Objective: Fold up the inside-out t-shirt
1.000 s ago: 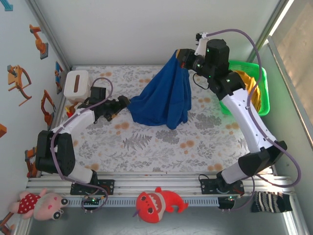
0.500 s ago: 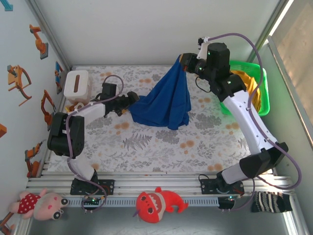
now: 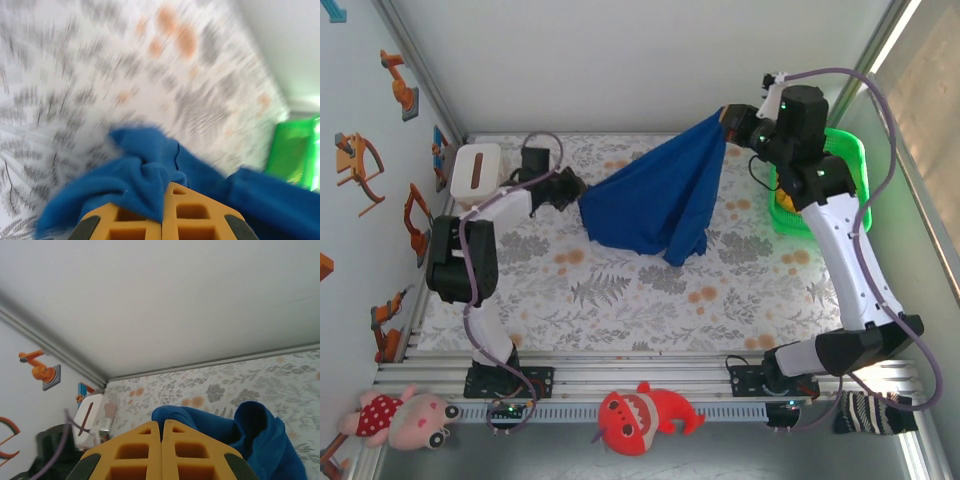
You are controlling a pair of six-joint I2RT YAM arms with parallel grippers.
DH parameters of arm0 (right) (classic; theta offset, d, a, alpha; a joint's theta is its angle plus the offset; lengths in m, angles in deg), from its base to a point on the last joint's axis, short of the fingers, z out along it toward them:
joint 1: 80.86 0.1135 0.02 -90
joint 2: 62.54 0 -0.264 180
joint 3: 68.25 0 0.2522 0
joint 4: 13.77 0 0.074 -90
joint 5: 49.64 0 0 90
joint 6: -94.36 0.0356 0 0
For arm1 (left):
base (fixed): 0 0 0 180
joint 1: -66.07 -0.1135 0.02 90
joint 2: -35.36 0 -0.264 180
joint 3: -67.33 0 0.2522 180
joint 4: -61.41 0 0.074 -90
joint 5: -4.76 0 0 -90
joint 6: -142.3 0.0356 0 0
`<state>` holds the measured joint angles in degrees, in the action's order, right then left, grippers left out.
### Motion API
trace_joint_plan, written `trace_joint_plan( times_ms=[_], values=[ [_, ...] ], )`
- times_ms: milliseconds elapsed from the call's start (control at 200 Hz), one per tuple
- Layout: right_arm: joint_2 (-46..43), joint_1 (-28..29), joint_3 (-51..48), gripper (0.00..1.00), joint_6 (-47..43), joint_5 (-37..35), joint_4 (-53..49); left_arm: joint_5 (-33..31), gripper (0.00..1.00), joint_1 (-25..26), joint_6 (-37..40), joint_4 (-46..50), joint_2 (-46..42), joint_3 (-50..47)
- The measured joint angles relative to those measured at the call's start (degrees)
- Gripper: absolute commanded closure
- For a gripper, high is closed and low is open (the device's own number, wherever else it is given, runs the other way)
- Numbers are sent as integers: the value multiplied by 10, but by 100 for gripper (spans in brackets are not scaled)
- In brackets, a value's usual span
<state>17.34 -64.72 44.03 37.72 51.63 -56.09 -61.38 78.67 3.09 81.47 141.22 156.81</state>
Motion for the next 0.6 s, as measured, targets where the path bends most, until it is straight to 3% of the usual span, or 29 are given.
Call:
trace_joint_plan(
  times_ms=[270,601],
  values=[
    [-43,-37,20,100,0,9,-13,28,100,-88,1,40,-182,176],
    [-127,-37,-19,100,4,33,-17,64,99,-101,1,97,-296,119]
  ],
)
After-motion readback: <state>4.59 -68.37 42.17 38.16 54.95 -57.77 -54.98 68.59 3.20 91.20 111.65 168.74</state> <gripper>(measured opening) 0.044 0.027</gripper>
